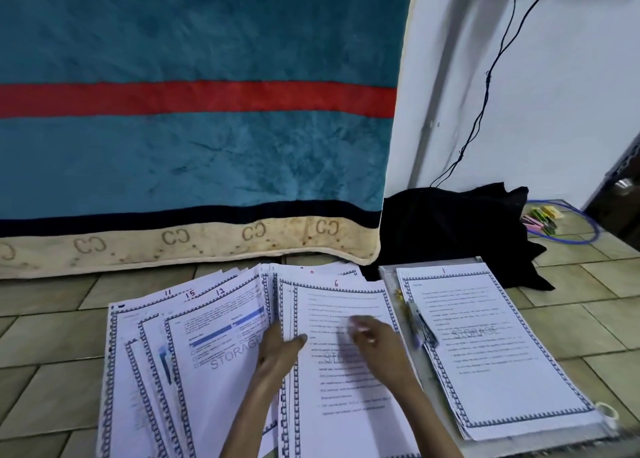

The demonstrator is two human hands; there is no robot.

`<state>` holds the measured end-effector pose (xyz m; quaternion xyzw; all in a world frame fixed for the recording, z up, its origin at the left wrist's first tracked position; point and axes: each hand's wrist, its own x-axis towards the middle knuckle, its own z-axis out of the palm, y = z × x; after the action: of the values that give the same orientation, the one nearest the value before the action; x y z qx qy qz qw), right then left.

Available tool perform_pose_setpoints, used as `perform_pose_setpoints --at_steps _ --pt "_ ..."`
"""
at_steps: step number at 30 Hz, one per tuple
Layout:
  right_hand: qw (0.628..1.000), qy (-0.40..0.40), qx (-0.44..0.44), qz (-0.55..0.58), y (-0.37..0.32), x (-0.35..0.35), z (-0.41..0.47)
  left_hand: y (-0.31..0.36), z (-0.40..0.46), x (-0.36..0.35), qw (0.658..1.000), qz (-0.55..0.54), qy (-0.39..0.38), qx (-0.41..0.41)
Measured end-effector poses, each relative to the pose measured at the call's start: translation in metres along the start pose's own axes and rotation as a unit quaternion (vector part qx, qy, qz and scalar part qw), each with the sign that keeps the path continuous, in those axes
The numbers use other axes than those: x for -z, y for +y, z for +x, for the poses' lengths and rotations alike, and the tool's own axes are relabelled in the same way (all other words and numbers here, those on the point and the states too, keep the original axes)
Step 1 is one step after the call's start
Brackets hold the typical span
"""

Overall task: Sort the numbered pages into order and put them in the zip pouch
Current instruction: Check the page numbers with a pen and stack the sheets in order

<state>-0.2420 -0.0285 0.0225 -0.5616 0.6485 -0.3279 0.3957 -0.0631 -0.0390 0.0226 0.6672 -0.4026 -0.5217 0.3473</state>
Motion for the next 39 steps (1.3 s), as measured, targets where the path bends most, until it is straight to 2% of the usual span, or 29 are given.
perform_pose_setpoints --at_steps 2,3,5,7,9,10,12,13,14,17,22,26,32,39 --pt "0.984 0.144 0.036 -0.096 0.016 0.019 0.007 0.002 0.003 0.006 0.998 -0.054 -0.038 0.004" --pt "0.978 0.176 0.037 -0.109 0.020 0.027 0.009 0.003 0.005 0.009 0.995 -0.081 -0.058 0.003" --pt "0.989 0.141 0.014 -0.041 0.019 0.045 0.006 0.007 0.004 0.011 0.990 -0.110 -0.088 0.002" --pt "0.997 0.056 -0.026 0.055 0.017 0.059 0.003 0.012 0.002 0.009 0.987 -0.113 -0.118 -0.006" --pt "0.991 0.047 -0.049 0.116 0.021 0.072 0.002 0.015 -0.001 0.003 0.985 -0.099 -0.134 -0.034" --pt "0.988 0.071 -0.056 0.127 0.026 0.078 0.002 0.017 -0.001 0.001 0.989 -0.086 -0.102 -0.062" --pt "0.983 0.125 -0.061 0.119 0.033 0.089 0.002 0.019 0.004 0.003 0.991 -0.016 0.064 -0.117" --pt "0.982 0.141 -0.062 0.112 0.036 0.093 0.002 0.019 0.007 0.005 0.982 0.026 0.140 -0.124" --pt "0.981 0.150 -0.062 0.107 0.038 0.096 0.002 0.018 0.010 0.007 0.975 0.062 0.177 -0.118" --pt "0.979 0.166 -0.067 0.099 0.044 0.101 0.002 0.014 0.019 0.008 0.972 0.130 0.176 -0.088" --pt "0.977 0.175 -0.071 0.095 0.056 0.101 0.001 0.019 0.020 0.006 0.966 0.159 0.189 -0.073" --pt "0.976 0.161 -0.069 0.126 0.060 0.101 -0.001 0.019 0.020 0.004 0.967 0.158 0.194 -0.048" --pt "0.978 0.151 -0.064 0.129 0.063 0.100 0.001 0.017 0.022 0.006 0.965 0.197 0.162 -0.052" --pt "0.978 0.157 -0.050 0.127 0.063 0.103 0.001 0.024 0.019 0.030 0.962 0.172 0.209 -0.047"
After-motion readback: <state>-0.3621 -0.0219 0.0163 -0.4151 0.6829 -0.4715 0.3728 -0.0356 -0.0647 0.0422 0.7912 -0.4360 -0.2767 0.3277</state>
